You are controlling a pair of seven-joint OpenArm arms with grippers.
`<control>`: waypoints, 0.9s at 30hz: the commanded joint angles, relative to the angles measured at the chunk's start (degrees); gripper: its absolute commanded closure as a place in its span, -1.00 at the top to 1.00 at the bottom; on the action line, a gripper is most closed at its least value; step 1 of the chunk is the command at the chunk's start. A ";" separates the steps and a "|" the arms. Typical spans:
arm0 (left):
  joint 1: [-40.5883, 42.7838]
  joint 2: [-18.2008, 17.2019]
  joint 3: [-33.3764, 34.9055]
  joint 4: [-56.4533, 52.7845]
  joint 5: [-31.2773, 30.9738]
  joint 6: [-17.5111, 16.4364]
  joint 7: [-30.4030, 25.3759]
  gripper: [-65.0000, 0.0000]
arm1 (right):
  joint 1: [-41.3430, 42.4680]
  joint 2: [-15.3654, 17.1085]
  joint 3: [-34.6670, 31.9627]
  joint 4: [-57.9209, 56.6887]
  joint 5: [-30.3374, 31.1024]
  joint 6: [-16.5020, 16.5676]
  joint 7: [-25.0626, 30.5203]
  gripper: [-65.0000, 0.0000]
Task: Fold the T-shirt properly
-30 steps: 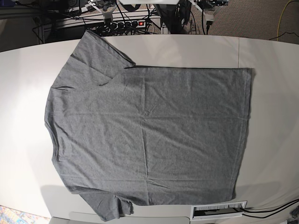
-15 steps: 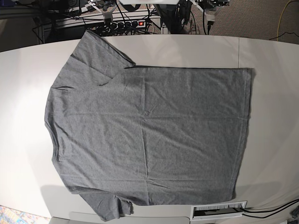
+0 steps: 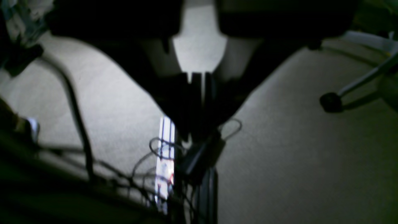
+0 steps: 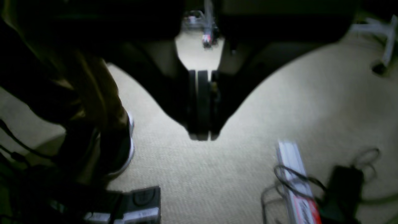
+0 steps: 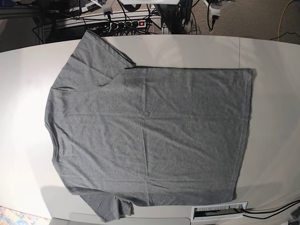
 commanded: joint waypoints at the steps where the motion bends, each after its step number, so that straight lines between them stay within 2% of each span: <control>1: 1.07 -0.68 0.11 0.98 0.04 -0.81 -0.35 -1.00 | -1.05 0.83 0.11 1.01 0.13 0.33 -0.07 -1.00; 8: 7.78 -4.37 0.11 7.85 -0.63 -1.05 -1.03 -1.00 | -8.26 4.02 0.11 11.87 0.11 0.90 -3.28 -1.00; 15: 15.87 -8.96 0.11 17.35 -2.60 -1.27 -1.29 -1.00 | -16.48 9.05 0.11 24.37 0.11 1.31 -7.54 -1.00; 20: 23.76 -13.55 0.11 27.17 -5.22 -5.64 -1.29 -1.00 | -23.96 13.90 0.11 35.54 -0.13 2.10 -8.63 -1.00; 27: 35.60 -20.15 0.09 44.02 -4.28 -5.38 -2.12 -1.00 | -35.19 19.69 0.13 52.50 -8.39 1.99 -9.79 -1.00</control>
